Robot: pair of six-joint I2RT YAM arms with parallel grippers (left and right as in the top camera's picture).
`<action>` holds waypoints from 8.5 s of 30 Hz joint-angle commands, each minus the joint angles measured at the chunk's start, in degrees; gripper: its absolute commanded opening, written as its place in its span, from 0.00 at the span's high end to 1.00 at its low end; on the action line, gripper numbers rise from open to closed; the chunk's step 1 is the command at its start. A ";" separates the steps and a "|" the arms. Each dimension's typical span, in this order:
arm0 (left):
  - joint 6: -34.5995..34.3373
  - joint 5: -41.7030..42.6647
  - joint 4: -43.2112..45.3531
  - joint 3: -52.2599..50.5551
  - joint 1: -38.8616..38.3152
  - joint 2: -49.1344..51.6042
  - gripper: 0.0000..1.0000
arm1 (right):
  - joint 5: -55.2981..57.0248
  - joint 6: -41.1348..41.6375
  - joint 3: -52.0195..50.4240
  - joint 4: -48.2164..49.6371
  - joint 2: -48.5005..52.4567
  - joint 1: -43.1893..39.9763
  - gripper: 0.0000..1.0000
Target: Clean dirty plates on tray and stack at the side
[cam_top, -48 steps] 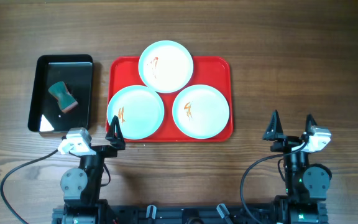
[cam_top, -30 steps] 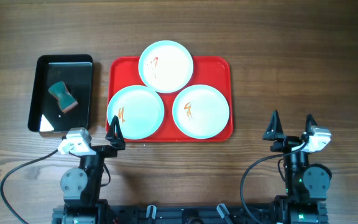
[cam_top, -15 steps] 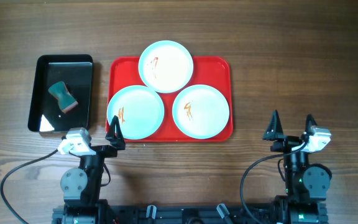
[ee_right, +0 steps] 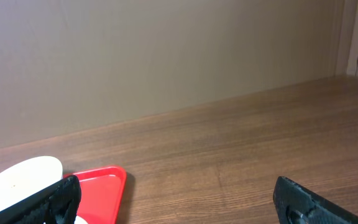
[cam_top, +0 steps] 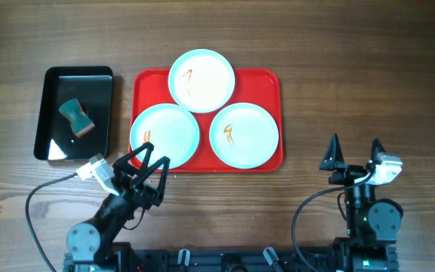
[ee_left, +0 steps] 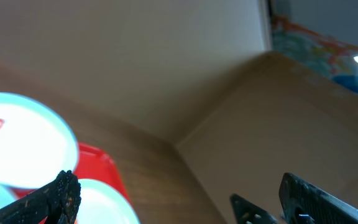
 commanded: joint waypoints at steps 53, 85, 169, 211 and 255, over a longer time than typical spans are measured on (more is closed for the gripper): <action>28.11 -42.97 -61.70 82.82 20.26 117.50 0.33 | 1.03 -0.76 -0.07 0.17 -0.17 -0.28 0.00; 32.61 -38.23 -64.02 85.83 20.13 110.03 0.96 | 1.03 -0.76 -0.07 0.17 -0.17 -0.28 0.00; 24.76 -31.06 -50.99 56.06 -10.64 94.90 0.96 | -30.49 0.70 99.49 -52.87 113.55 30.91 0.17; 23.08 -27.47 -52.15 56.08 -7.82 94.90 0.96 | -17.31 9.92 94.01 -41.88 129.24 41.20 0.87; 28.28 -61.35 -53.46 55.71 -13.11 102.12 0.96 | -17.00 10.75 94.01 -41.99 129.24 41.16 0.96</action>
